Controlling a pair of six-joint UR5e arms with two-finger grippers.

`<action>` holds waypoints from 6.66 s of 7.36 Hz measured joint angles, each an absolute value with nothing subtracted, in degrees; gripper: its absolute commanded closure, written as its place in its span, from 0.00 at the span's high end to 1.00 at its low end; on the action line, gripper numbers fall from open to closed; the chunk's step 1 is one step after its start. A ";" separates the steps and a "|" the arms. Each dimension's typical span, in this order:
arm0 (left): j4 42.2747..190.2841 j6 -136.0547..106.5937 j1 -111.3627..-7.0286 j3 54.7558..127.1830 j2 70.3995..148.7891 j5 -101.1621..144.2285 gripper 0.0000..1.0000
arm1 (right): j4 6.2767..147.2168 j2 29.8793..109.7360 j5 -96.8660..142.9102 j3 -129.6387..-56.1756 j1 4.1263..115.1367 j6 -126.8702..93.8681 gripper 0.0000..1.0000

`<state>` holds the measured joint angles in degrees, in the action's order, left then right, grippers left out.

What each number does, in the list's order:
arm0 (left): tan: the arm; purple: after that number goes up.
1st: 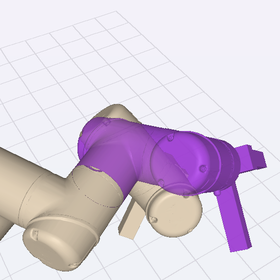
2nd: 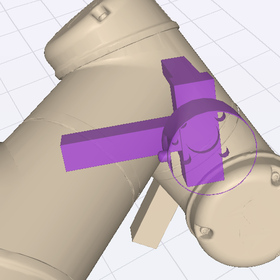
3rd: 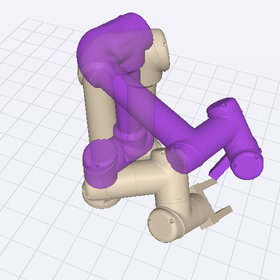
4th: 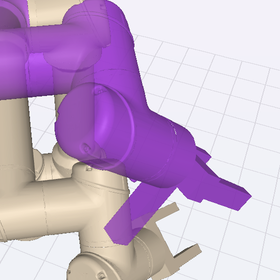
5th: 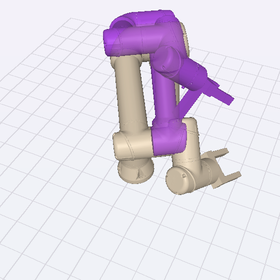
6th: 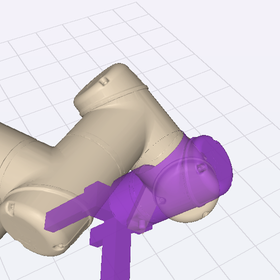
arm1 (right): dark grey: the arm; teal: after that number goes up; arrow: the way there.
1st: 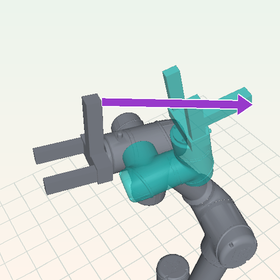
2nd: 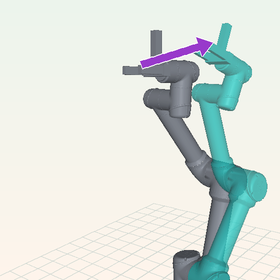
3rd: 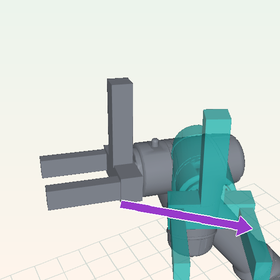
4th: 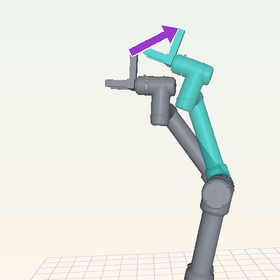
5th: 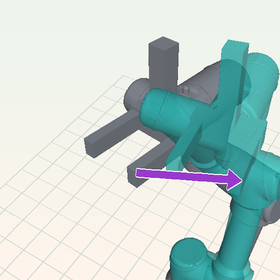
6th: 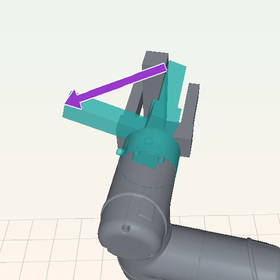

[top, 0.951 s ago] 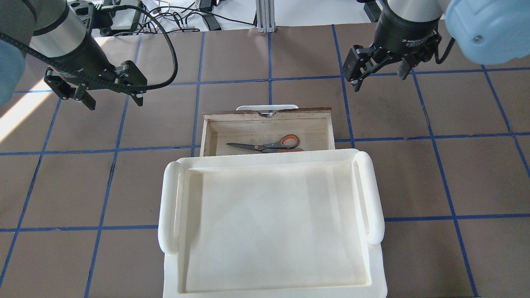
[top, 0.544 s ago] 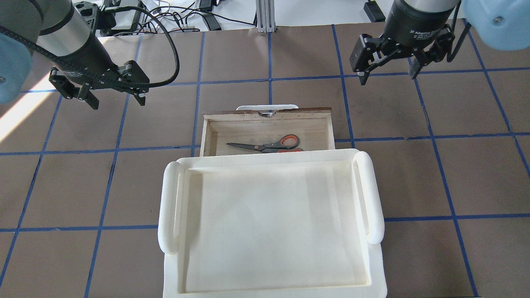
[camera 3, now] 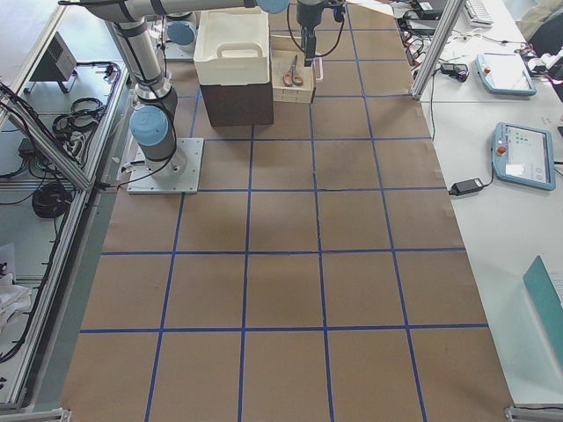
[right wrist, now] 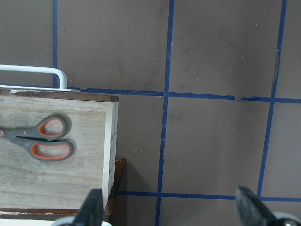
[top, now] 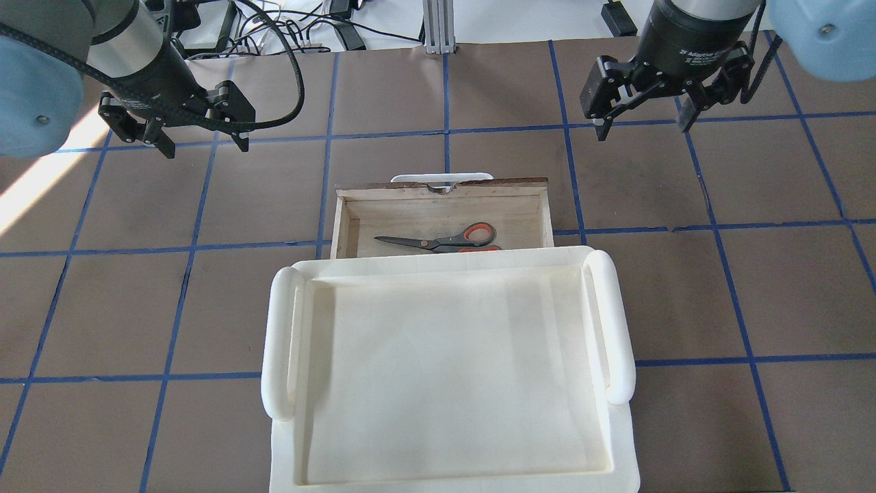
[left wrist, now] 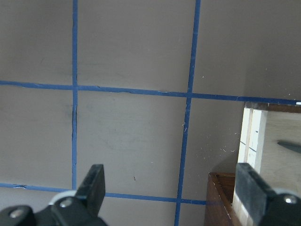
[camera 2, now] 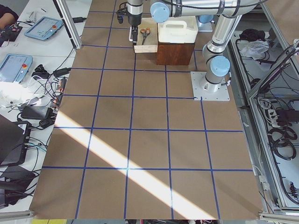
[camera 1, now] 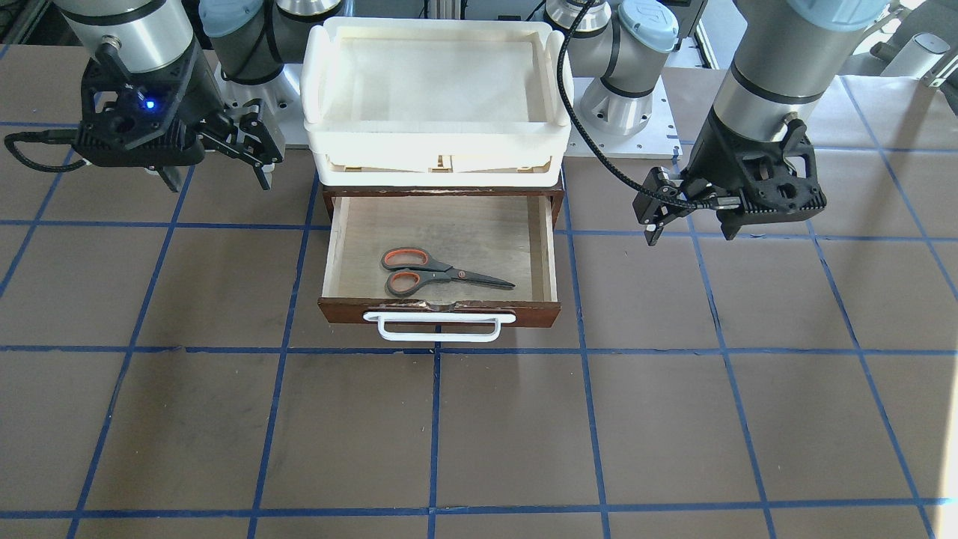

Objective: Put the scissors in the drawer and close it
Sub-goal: 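Move the left gripper over the drawer's white handle, then push the drawer closed with the left gripper, away from the robot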

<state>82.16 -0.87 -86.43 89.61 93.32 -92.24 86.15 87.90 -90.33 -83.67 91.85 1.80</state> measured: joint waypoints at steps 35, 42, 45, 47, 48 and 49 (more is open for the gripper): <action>93.39 -25.83 -106.06 80.73 116.46 -86.47 1.00 | 86.17 87.92 -89.94 -84.77 91.81 2.21 1.00; 101.37 -28.39 -106.66 81.19 115.80 -86.50 1.00 | 85.40 89.65 -90.67 -84.84 91.67 1.35 1.00; 104.31 -30.05 -107.31 81.28 115.79 -86.61 1.00 | 86.24 89.86 -90.64 -85.14 91.41 -1.69 1.00; 105.09 -30.21 -107.56 81.30 115.81 -86.73 1.00 | 85.41 91.14 -90.71 -85.34 90.52 -1.90 1.00; 105.16 -30.23 -107.67 81.30 115.85 -86.74 1.00 | 83.53 92.57 -90.62 -85.38 90.25 -1.57 1.00; 105.19 -30.23 -107.81 81.30 115.93 -86.76 1.00 | 81.15 93.38 -90.34 -85.36 90.04 -1.34 1.00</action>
<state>105.19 -30.23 -107.81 81.30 115.93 -86.76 81.15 93.38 -90.34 -85.36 90.04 -1.34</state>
